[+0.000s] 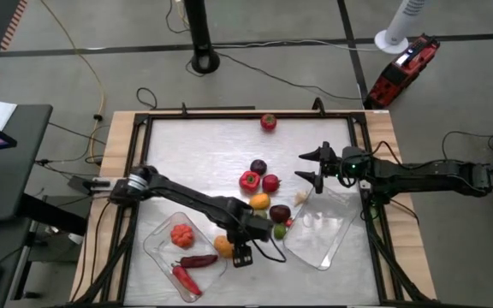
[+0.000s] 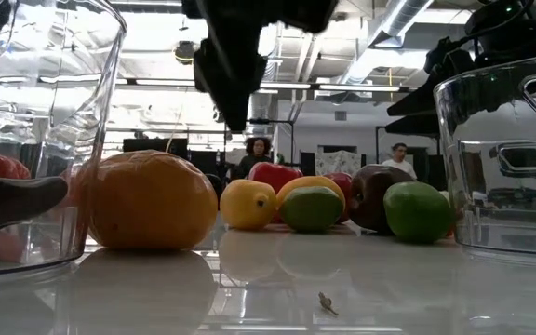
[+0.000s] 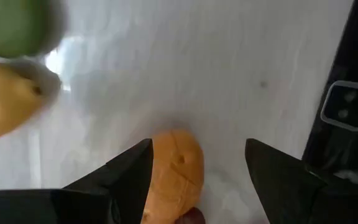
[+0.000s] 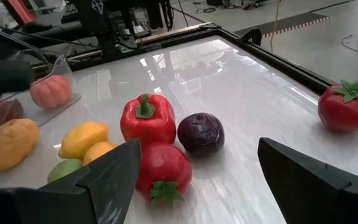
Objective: Sort produce into baskets
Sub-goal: Put the potato into the left transparent bin
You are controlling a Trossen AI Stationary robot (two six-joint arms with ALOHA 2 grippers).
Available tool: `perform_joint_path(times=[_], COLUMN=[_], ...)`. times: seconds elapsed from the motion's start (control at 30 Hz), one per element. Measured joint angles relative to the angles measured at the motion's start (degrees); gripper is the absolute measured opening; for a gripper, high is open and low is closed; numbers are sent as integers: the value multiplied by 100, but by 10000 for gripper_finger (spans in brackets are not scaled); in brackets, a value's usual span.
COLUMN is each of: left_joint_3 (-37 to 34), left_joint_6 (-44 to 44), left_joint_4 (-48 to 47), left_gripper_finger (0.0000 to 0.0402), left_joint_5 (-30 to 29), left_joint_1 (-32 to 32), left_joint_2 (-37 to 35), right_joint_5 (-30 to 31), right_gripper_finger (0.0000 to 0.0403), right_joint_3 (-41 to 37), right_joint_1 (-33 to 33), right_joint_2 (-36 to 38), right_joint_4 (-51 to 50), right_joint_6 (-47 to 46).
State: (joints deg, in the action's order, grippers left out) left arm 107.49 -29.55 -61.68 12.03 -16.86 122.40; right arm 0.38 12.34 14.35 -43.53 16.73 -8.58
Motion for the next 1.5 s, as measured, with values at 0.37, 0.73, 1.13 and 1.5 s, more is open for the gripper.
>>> perform_joint_path(times=[0.37,0.73,1.13,1.5], left_joint_3=[703,705,694,699], left_joint_6=[654,701,1090,1220], left_joint_4=[-576,-796,-1314,-1526], left_gripper_finger=[246,315,316,266], left_joint_5=[-267,-445,-348,-333], left_joint_1=[-247,-271,-271,-226], left_joint_2=[794,865,1185,1195], right_joint_5=[0,-2,-4,-7], right_gripper_finger=[352,352,352,352], right_joint_3=[0,0,0,0], right_joint_1=[0,0,-7,-7], right_joint_2=[0,-1,-2,0], right_joint_4=[-11,-14,-41,-43], right_joint_6=[0,-2,-2,-2])
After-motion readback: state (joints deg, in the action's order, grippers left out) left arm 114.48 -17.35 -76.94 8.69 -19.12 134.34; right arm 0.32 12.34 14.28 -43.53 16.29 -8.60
